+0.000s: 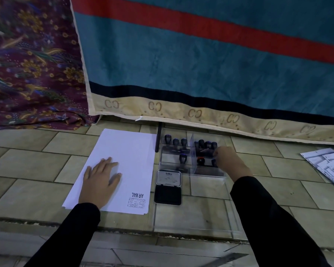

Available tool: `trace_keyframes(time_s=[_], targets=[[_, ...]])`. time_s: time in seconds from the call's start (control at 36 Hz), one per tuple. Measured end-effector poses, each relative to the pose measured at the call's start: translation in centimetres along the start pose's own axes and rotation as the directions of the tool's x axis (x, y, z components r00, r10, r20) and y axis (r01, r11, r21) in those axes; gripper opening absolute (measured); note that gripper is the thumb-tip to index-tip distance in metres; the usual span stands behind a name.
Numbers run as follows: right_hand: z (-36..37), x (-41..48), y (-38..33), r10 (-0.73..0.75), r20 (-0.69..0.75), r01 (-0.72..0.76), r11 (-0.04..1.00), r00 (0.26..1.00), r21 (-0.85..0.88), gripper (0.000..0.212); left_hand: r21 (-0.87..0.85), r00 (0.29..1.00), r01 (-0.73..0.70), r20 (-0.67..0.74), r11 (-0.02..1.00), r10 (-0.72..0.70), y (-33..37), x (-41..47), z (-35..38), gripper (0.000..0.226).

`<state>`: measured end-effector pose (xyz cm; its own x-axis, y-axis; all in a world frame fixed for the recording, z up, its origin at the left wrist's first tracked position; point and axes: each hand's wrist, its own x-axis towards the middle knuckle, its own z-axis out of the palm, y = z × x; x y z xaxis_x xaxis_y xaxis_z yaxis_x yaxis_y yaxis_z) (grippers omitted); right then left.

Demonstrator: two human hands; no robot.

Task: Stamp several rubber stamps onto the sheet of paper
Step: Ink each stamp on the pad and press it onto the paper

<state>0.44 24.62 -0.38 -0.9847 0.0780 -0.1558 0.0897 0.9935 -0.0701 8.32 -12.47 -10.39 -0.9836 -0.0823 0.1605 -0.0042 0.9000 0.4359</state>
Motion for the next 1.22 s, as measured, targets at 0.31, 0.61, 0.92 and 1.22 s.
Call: trace_keyframes(time_s=[0.31,0.61,0.92,1.22], targets=[[0.8,-0.7,-7.7,-0.256,-0.080,0.265,0.956,0.963,0.123,0.021,0.017,0.999,0.019,0.035,1.000,-0.020,0.3,0.2,-0.2,0.041],[1.7,0.6,-9.7,-0.154,-0.056,0.159,0.983,0.986,0.093,0.011,0.191,0.988,0.039,0.142,0.981,-0.067,1.3,1.3,-0.8,0.042],[1.7,0.2,-8.7,-0.115,-0.105,0.140,0.948,0.988,0.284,0.010,0.050,0.980,0.080,0.180,0.996,-0.088,0.8,1.3,-0.7,0.052],[1.4,-3.8,-8.1,-0.113,-0.466,0.385,0.746,0.878,0.544,0.024,-0.048,0.971,0.062,0.235,0.997,-0.049,0.0,1.4,-1.1,0.053]])
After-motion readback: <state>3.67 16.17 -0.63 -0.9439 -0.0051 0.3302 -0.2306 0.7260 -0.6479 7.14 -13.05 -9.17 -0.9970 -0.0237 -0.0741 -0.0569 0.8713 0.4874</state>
